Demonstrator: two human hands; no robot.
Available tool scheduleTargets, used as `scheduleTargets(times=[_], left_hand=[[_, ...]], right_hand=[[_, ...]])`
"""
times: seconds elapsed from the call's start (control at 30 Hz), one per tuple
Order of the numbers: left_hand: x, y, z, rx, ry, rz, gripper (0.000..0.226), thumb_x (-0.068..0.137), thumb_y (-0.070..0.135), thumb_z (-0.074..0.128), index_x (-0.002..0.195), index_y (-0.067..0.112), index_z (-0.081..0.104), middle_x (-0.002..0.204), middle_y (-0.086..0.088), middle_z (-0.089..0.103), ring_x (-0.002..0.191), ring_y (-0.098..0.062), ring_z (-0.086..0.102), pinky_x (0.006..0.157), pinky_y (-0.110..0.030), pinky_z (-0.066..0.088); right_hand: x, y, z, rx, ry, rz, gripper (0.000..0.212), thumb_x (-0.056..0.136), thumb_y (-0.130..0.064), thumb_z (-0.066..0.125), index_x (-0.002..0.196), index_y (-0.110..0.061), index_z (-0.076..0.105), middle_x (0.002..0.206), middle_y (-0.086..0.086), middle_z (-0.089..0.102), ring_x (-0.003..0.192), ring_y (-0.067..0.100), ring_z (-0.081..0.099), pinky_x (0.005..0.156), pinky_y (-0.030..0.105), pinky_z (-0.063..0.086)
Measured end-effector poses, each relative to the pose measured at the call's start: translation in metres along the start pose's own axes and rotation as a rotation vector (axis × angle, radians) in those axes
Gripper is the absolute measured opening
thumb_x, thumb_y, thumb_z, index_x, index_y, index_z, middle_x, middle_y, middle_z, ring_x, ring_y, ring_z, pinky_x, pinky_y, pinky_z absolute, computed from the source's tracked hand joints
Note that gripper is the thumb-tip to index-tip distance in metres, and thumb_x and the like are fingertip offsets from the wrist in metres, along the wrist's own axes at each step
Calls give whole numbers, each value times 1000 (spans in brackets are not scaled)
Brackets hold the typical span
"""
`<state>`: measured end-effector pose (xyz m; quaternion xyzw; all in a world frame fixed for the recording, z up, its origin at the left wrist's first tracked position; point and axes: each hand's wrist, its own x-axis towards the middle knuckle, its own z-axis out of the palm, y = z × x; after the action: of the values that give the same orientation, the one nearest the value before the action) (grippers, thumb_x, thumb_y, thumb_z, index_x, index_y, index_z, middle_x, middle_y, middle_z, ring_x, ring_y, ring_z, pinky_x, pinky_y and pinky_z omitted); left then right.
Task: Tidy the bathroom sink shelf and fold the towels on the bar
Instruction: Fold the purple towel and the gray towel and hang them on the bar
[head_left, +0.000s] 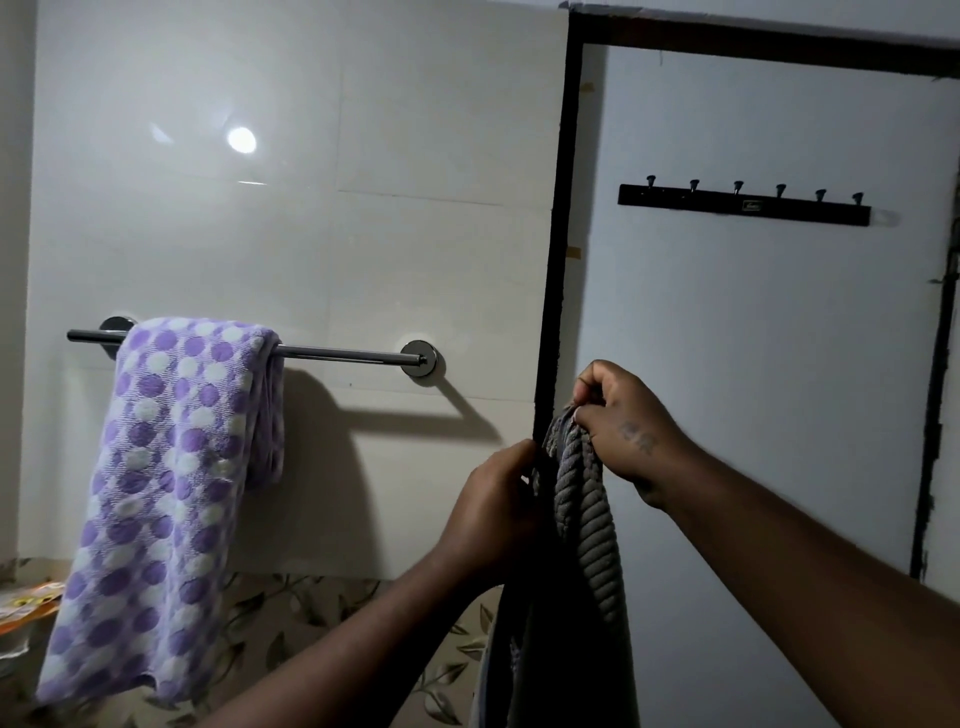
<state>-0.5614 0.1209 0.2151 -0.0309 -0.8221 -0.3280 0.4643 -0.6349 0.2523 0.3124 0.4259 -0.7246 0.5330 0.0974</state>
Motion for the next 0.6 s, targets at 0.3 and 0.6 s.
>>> scheduleTargets(times=[0.3,0.6], left_hand=[[4,14,-6,-810,-148,-290,17,91,26,76,90,12,66,88,-13,55,72,-17,56,64,-26,48],[-8,4,-10,-591,-257,-250,39,92,34,73,68,13,51,61,-1,41,51,-9,37,47,-23,28]], right_hand=[[7,-10,-4,113,-32,-27,30,90,10,44,78,-17,51,75,7,55,70,20,50,65,35,41],[11,-3,-3,58,39,-40,33,88,9,41,76,-19,52,76,10,53,68,20,43,61,36,35]])
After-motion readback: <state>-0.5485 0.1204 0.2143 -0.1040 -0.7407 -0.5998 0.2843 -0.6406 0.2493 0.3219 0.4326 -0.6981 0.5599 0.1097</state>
